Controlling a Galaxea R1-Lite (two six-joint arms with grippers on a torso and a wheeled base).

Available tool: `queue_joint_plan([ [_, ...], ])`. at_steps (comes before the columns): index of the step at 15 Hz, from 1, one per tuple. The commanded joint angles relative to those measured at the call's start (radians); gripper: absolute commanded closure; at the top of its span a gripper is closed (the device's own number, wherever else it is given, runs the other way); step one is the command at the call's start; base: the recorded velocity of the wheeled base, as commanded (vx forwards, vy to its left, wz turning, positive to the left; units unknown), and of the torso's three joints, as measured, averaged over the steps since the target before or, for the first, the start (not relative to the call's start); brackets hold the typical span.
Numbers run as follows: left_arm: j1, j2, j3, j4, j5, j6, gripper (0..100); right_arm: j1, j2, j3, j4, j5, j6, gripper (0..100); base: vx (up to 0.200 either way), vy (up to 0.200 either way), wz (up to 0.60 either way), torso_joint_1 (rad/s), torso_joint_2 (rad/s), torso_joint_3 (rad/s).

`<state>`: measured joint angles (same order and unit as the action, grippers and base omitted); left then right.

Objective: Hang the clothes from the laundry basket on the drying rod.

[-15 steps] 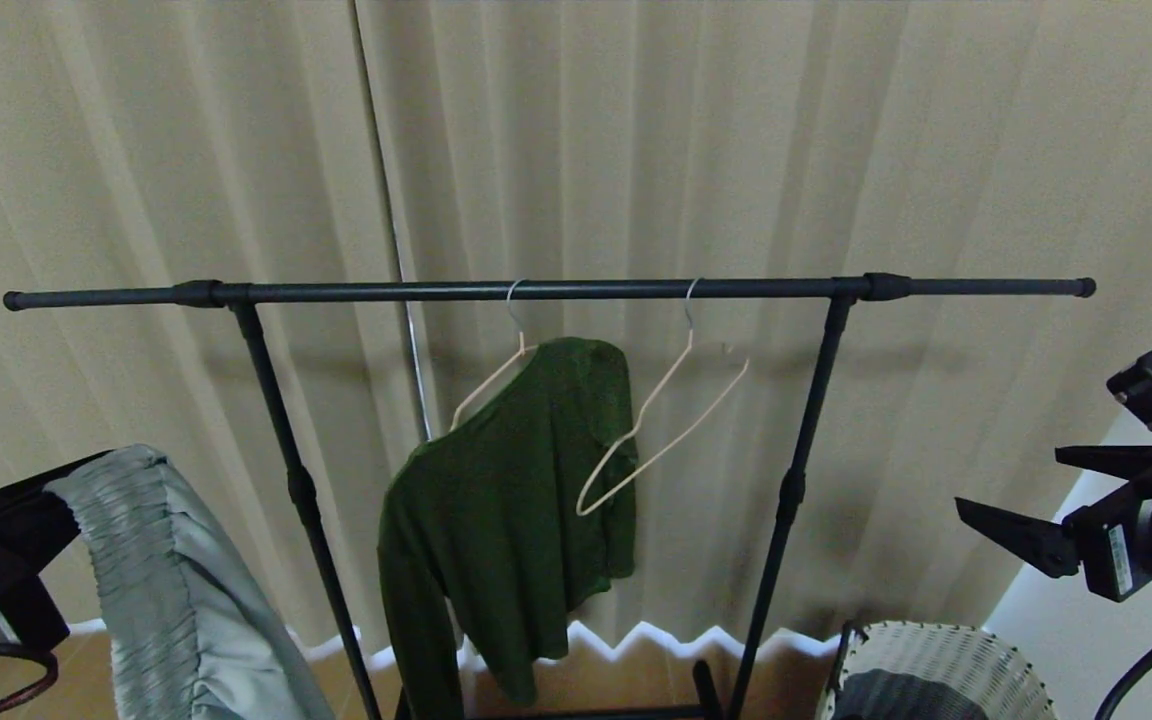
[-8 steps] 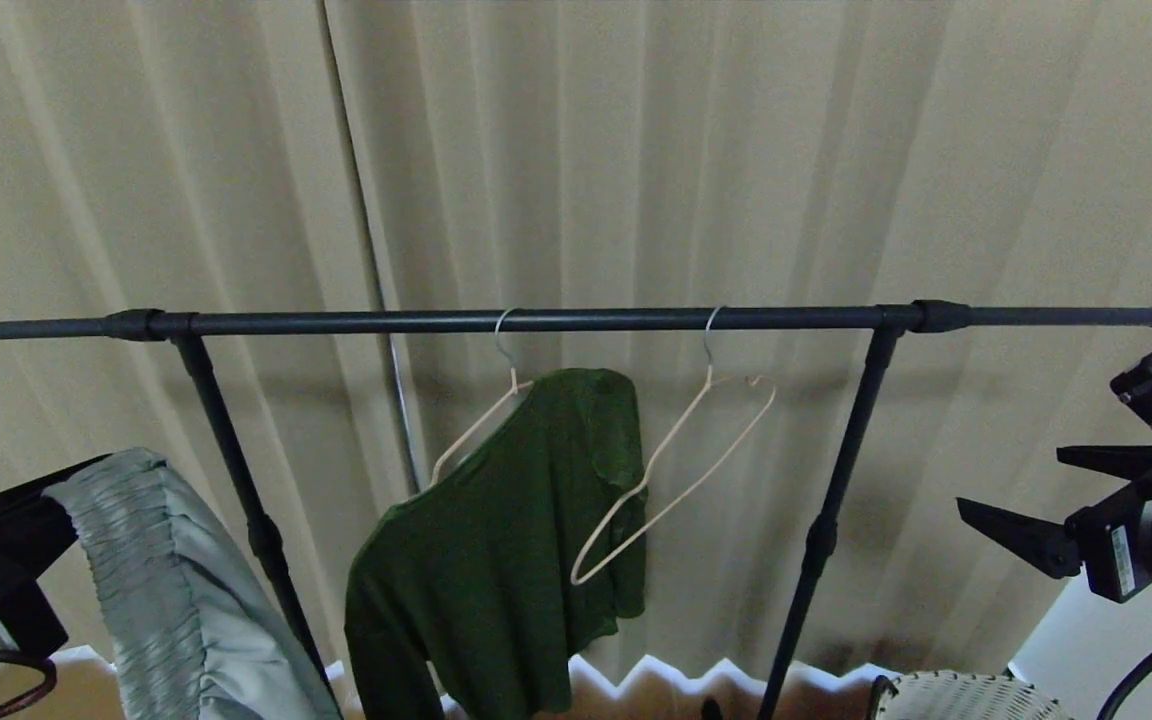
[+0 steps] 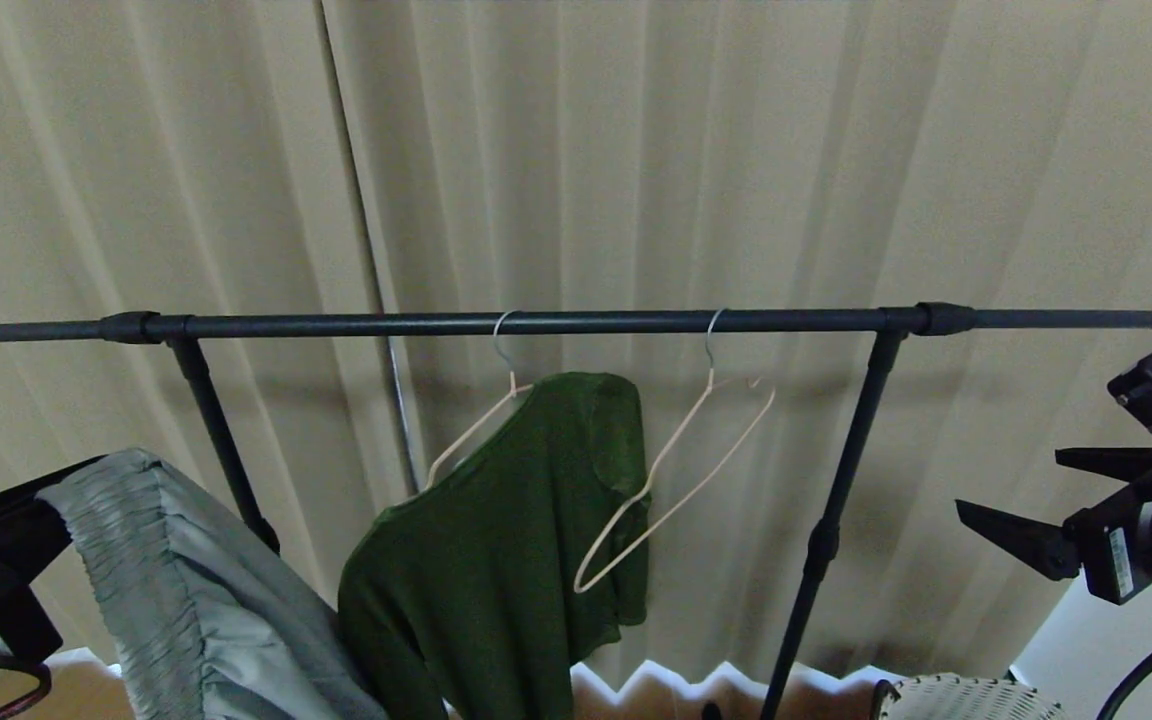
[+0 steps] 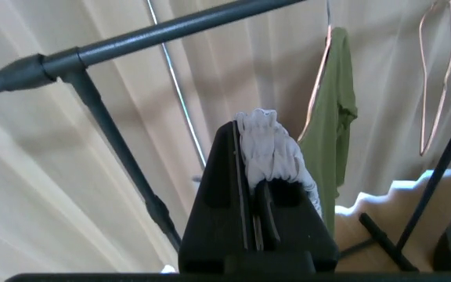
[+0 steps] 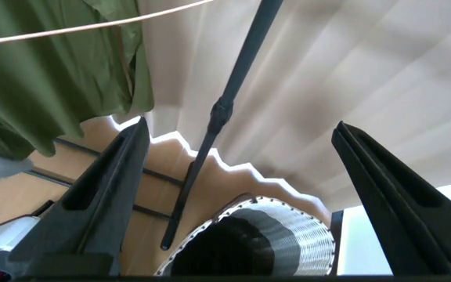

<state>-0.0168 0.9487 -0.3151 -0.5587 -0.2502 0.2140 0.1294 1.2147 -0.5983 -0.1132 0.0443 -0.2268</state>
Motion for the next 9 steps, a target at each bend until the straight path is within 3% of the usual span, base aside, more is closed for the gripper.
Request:
queue_joint_plan([
  [1, 0.000, 0.001, -0.001, 0.000, 0.000, 0.001, 100, 0.001, 0.002, 0.000, 0.000, 0.000, 0.000, 0, 0.000, 0.200, 0.00, -0.002, 0.00, -0.002],
  [9, -0.002, 0.001, 0.005, 0.000, 0.000, 0.004, 100, 0.003, 0.003, 0.003, -0.002, 0.000, 0.001, 0, 0.000, 0.200, 0.00, 0.004, 0.01, 0.001],
])
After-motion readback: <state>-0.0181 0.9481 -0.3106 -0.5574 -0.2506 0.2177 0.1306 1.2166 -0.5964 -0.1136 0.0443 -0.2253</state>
